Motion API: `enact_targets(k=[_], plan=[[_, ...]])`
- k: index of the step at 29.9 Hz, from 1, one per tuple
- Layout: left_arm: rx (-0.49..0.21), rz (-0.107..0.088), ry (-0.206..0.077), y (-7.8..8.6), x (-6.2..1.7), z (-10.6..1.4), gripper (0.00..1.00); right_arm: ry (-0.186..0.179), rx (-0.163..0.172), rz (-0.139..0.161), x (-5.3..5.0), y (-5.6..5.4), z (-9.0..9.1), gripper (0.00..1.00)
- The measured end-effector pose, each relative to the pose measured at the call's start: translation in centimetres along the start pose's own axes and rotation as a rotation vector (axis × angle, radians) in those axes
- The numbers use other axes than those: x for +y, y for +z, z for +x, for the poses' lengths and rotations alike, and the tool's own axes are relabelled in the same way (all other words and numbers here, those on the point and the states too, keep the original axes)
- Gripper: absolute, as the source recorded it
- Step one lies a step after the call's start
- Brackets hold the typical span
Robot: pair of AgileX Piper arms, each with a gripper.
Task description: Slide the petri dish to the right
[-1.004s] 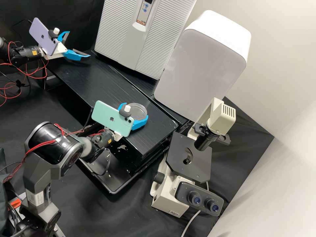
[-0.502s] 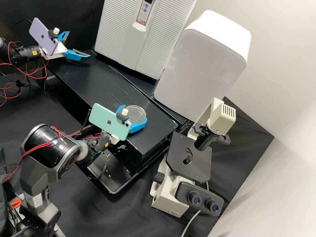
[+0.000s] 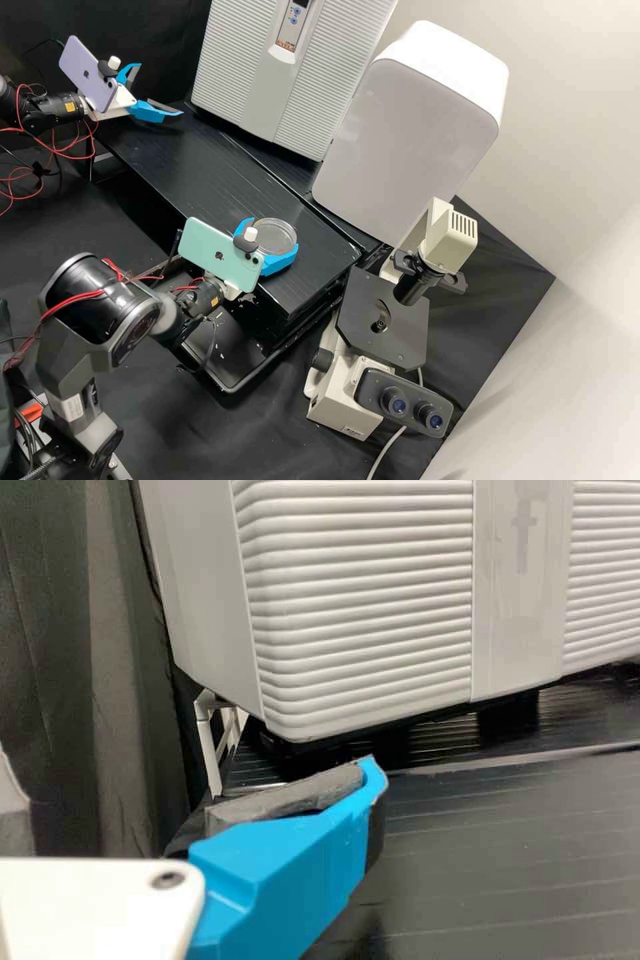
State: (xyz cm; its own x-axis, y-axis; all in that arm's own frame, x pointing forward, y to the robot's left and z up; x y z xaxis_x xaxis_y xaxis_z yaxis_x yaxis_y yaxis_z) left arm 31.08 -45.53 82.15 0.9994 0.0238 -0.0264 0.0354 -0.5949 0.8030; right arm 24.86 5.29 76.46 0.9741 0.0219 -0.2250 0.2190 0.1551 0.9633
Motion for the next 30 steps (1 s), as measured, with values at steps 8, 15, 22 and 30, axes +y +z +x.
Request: enact_targets(k=[8, 15, 22, 30], plan=[[0.000, 0.000, 0.000, 0.00, 0.00, 0.00, 1.00, 0.003, -0.002, 0.007, 0.00, 0.18, -0.39, 0.00], [0.000, 0.000, 0.000, 0.00, 0.00, 0.00, 1.00, 0.002, -0.003, 0.005, 0.00, 0.23, -0.41, 1.00], [0.000, 0.000, 0.000, 0.00, 0.00, 0.00, 1.00, 0.009, -0.013, 0.016, 0.04, 0.30, -0.41, 1.00], [0.000, 0.000, 0.000, 0.00, 0.00, 0.00, 1.00, 0.024, -0.041, 0.016, 0.24, 0.33, -0.56, 1.00]])
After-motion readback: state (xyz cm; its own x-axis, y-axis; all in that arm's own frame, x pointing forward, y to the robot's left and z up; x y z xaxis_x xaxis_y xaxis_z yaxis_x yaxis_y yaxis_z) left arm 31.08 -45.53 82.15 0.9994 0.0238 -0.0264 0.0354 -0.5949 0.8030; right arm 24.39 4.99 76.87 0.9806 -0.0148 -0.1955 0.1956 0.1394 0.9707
